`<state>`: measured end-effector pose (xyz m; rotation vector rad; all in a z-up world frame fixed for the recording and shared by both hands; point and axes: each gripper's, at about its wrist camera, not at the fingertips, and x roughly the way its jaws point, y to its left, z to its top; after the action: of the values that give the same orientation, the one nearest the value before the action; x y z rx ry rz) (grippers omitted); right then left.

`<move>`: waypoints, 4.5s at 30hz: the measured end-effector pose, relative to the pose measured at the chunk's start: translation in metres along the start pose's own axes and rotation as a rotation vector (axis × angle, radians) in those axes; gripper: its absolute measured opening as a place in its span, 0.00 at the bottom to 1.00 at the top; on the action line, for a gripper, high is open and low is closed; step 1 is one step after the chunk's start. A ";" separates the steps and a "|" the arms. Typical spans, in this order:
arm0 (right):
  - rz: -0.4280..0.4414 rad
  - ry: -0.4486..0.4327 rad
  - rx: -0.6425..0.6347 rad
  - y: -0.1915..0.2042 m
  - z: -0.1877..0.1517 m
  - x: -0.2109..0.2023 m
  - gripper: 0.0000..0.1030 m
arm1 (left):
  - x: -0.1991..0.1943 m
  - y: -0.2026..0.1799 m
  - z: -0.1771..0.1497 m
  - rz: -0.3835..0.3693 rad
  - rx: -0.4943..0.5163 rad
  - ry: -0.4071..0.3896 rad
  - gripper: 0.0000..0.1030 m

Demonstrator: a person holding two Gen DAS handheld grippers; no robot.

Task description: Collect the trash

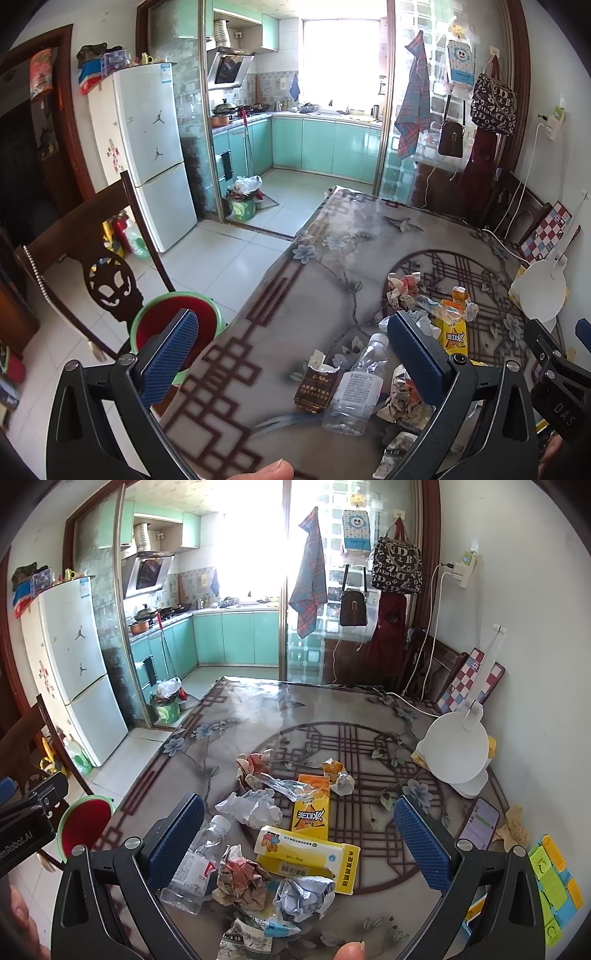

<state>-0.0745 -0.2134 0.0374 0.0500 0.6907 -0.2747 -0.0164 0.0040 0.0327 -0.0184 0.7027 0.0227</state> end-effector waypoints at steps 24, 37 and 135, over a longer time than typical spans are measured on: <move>0.000 0.024 0.001 0.005 0.000 0.009 1.00 | 0.005 0.000 0.001 0.006 0.004 0.013 1.00; -0.004 0.070 0.014 -0.012 0.000 0.023 1.00 | 0.021 -0.015 -0.003 -0.040 0.035 0.065 1.00; 0.610 0.622 -0.284 0.419 -0.038 0.223 0.37 | 0.223 0.311 -0.023 -0.058 -0.122 0.468 0.53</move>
<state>0.1777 0.1427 -0.1522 0.0728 1.2835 0.4488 0.1310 0.3173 -0.1320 -0.1656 1.1681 0.0057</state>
